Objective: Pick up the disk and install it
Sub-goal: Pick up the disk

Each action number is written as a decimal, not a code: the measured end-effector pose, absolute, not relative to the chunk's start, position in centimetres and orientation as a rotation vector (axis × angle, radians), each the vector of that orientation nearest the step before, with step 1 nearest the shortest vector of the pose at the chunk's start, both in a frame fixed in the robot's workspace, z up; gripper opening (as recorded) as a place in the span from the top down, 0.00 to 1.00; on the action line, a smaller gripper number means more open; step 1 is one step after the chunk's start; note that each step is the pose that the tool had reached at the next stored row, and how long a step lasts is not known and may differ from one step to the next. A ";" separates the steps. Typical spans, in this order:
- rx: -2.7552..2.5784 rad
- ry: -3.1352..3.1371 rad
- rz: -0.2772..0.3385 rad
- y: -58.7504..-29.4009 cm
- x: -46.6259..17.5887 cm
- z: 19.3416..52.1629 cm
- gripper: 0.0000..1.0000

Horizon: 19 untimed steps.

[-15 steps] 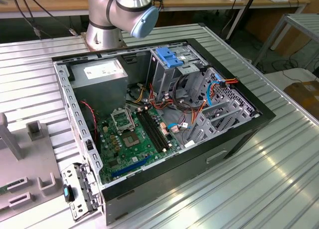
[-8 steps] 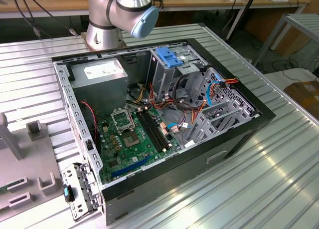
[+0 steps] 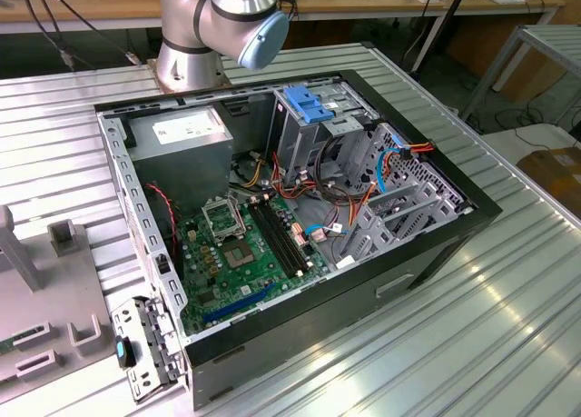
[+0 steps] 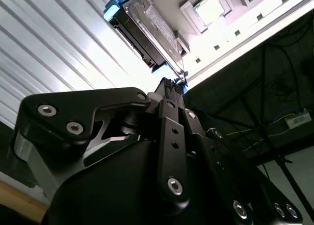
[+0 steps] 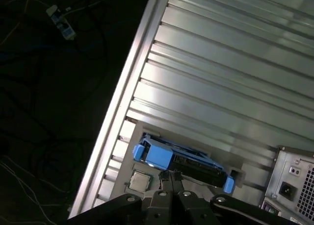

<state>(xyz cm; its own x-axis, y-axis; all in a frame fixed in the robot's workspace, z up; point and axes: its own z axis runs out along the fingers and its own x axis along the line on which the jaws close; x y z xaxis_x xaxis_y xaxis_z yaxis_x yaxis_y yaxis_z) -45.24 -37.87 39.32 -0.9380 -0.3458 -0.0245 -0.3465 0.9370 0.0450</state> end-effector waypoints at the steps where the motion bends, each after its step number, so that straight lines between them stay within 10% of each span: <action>1: -0.576 3.071 0.076 -37.9 -45.2 39.3 0.89; 19: -1.196 2.899 0.078 -37.9 -45.3 39.3 0.89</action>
